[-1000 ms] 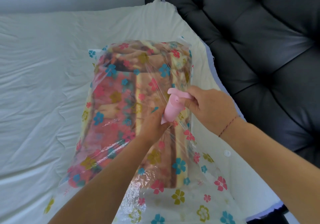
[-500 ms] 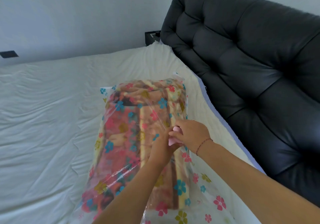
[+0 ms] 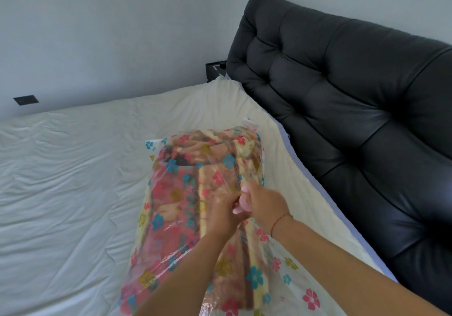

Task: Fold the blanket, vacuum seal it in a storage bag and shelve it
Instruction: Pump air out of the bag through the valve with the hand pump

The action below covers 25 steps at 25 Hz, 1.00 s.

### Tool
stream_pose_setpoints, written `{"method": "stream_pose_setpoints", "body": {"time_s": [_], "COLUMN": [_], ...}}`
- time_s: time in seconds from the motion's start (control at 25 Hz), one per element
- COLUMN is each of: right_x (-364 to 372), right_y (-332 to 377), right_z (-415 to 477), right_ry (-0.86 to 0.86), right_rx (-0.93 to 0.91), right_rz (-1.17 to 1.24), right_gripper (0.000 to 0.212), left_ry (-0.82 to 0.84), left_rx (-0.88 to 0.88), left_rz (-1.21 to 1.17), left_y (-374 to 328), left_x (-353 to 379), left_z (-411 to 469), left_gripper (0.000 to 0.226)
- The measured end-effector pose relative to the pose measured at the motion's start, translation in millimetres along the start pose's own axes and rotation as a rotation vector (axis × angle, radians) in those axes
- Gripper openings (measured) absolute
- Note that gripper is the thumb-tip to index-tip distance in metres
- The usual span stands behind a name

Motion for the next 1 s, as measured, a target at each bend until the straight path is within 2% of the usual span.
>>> {"method": "stream_pose_setpoints", "body": {"time_s": [0.04, 0.08, 0.12, 0.2, 0.24, 0.28, 0.32, 0.4, 0.44, 0.48, 0.56, 0.6, 0.64, 0.68, 0.76, 0.8, 0.84, 0.92, 0.96, 1.0], "right_x": [9.7, 7.3, -9.5, -41.8, -44.1, -33.2, -12.3, 31.3, 30.5, 19.6, -23.9, -29.4, -26.9, -15.2, 19.3, 17.4, 2.8, -37.0, -38.7, -31.2], "right_y": [-1.1, -9.8, -22.1, -45.0, -50.0, -48.1, -38.1, -16.7, -17.7, -25.2, -38.0, -39.7, -36.7, -26.7, -5.4, -7.0, -14.6, -30.7, -32.2, -29.8], "right_z": [-3.8, -3.9, -4.0, -8.5, -11.6, -11.6, -8.9, -3.2, -0.5, 4.9, -0.3, -1.8, -0.7, 2.5, 7.9, 10.0, 12.8, 7.0, 5.2, 4.4], "right_ry": [0.109, 0.099, -0.029, -0.497, -0.630, -0.617, -0.475, -0.027, -0.018, -0.093, -0.538, -0.662, -0.669, -0.554, -0.139, -0.121, -0.210, -0.647, -0.712, -0.680], "right_rx": [-0.016, -0.022, -0.017, -0.034, -0.025, -0.008, -0.005, -0.021, -0.015, -0.001, 0.019, 0.031, 0.024, 0.002, -0.070, -0.078, -0.064, -0.041, -0.028, -0.033], "right_rz": [0.029, 0.108, 0.202, 0.326, 0.347, 0.337, 0.337, 0.297, 0.332, 0.407, 0.514, 0.496, 0.465, 0.446, 0.309, 0.324, 0.388, 0.509, 0.499, 0.461], "right_gripper": [0.033, 0.031, 0.029, 0.028, 0.031, 0.033, 0.032, 0.029, 0.028, 0.028, 0.026, 0.025, 0.025, 0.026, 0.029, 0.030, 0.029, 0.027, 0.029, 0.031], "left_ry": [-0.005, -0.016, -0.039, -0.060, -0.059, -0.059, -0.063, -0.068, -0.076, -0.092, -0.105, -0.105, -0.107, -0.105, -0.102, -0.104, -0.109, -0.109, -0.114, -0.117], "left_rx": [0.004, 0.008, 0.010, -0.002, -0.006, -0.008, -0.009, 0.011, 0.022, 0.022, 0.008, 0.007, 0.006, 0.005, 0.020, 0.024, 0.023, 0.002, -0.009, -0.013], "left_rz": [0.023, 0.018, 0.015, 0.008, 0.012, 0.032, 0.043, 0.038, 0.020, -0.006, -0.043, -0.041, -0.043, -0.044, -0.057, -0.067, -0.075, -0.081, -0.085, -0.089], "left_y": [-0.7, -1.2, -0.8, 4.2, 4.7, 5.0, 4.8, 5.2, 4.2, 4.2, 7.7, 6.6, 4.4, 4.1, 6.3, 7.1, 8.4, 12.1, 13.5, 14.9], "left_x": [4.2, 6.1, 5.5, 3.9, 3.4, 4.1, 6.2, 11.3, 11.2, 8.6, 1.2, -1.4, -2.1, -1.5, -1.0, -2.6, -4.8, -8.2, -7.8, -6.3], "left_z": [-2.7, -4.1, -2.7, 3.6, 5.4, 5.4, 3.9, -1.0, -2.7, -0.9, 6.2, 7.1, 6.1, 5.0, 3.0, 2.9, 4.3, 9.8, 9.9, 8.3], "left_gripper": [0.043, 0.046, 0.048, 0.051, 0.052, 0.050, 0.048, 0.041, 0.040, 0.042, 0.048, 0.049, 0.048, 0.046, 0.040, 0.039, 0.041, 0.047, 0.048, 0.047]}}
Point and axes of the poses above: each hand's wrist, its own z-axis towards the middle knuckle, its own x-axis out of the palm, y = z × x, the point moved 4 cm from there along z, towards the middle knuckle, and after that the axes turned 15 degrees about -z, right-handed, at the moved point
